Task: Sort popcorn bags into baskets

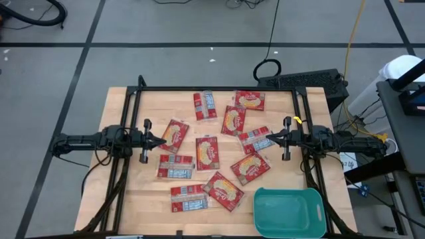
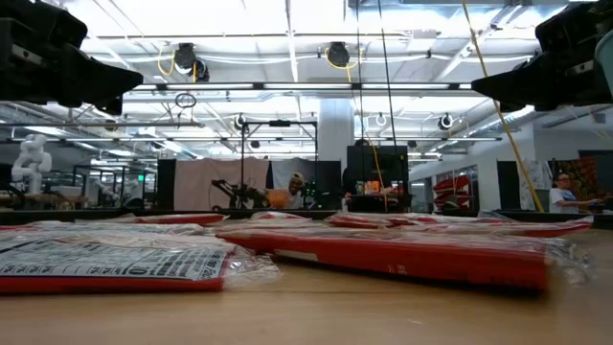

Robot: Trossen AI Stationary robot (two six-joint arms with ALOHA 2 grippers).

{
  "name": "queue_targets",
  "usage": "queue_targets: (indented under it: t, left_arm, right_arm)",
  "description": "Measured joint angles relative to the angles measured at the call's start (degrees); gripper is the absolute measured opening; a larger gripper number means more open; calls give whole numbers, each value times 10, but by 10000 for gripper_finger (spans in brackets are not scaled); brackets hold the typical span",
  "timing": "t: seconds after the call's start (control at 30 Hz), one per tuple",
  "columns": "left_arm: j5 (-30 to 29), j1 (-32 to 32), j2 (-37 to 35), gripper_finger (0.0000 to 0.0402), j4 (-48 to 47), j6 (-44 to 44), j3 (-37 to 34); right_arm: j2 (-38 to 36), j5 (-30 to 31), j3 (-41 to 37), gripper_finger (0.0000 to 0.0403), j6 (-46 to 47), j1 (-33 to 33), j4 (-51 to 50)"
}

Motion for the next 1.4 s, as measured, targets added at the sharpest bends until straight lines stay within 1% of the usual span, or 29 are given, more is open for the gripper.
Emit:
queue_targets:
  t: [1.03, 1.4]
  left_arm:
    - [0, 0, 0, 8, 0, 0, 0]
    - [0, 0, 0, 8, 0, 12, 0]
  right_arm:
    - [0, 0, 0, 0, 0, 0, 0]
    - [0, 0, 0, 0, 0, 0, 0]
